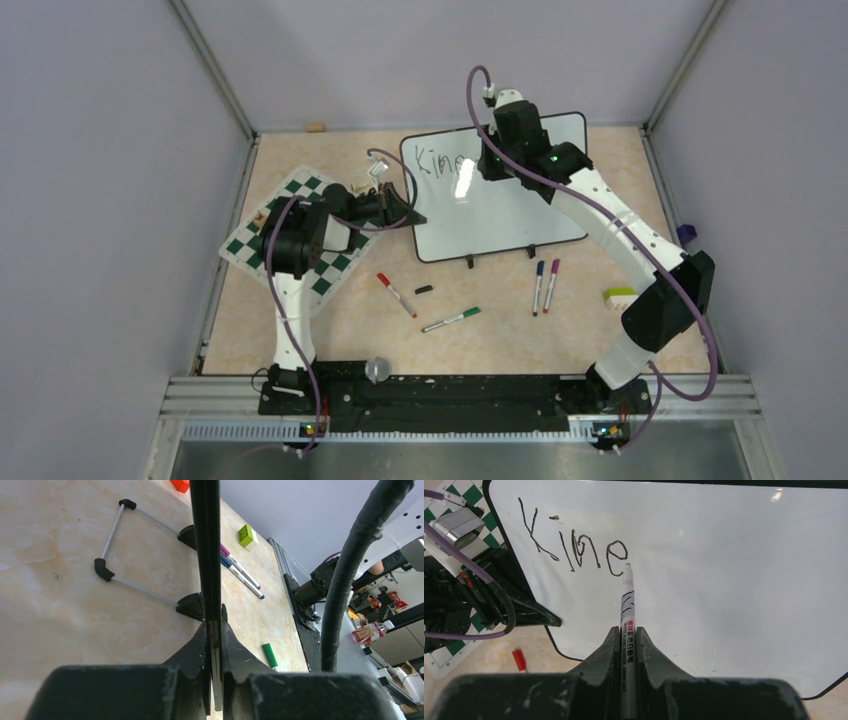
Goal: Write a sentence on the whiteboard
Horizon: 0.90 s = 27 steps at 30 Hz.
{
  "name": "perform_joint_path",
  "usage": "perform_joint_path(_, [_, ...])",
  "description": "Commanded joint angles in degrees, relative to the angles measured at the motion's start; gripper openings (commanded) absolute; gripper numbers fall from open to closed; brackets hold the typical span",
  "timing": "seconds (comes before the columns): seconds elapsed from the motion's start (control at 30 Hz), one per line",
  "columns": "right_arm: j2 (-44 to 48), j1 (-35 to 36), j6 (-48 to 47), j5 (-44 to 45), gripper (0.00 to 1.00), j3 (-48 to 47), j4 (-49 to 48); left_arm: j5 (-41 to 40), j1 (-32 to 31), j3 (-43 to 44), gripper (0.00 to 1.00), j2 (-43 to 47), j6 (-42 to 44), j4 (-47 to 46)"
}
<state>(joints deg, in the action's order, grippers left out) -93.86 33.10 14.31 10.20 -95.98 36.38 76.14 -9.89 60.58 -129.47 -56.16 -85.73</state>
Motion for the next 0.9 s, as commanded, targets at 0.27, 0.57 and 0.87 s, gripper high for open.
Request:
perform_joint_path(0.27, [2.3, -0.2, 0.3, 1.4, 0.00, 0.7, -3.0, 1.5, -1.0, -1.2, 0.00, 2.8, 4.0, -7.1])
perform_joint_path(0.57, [-0.1, -0.2, 0.7, 2.6, 0.00, -1.8, -2.5, 1.6, -1.0, -1.3, 0.00, 2.8, 4.1, -7.1])
perform_joint_path(0.87, [-2.2, -0.2, 0.7, 2.0, 0.00, -3.5, -2.5, 2.1, -1.0, -1.2, 0.00, 3.0, 4.2, -7.1])
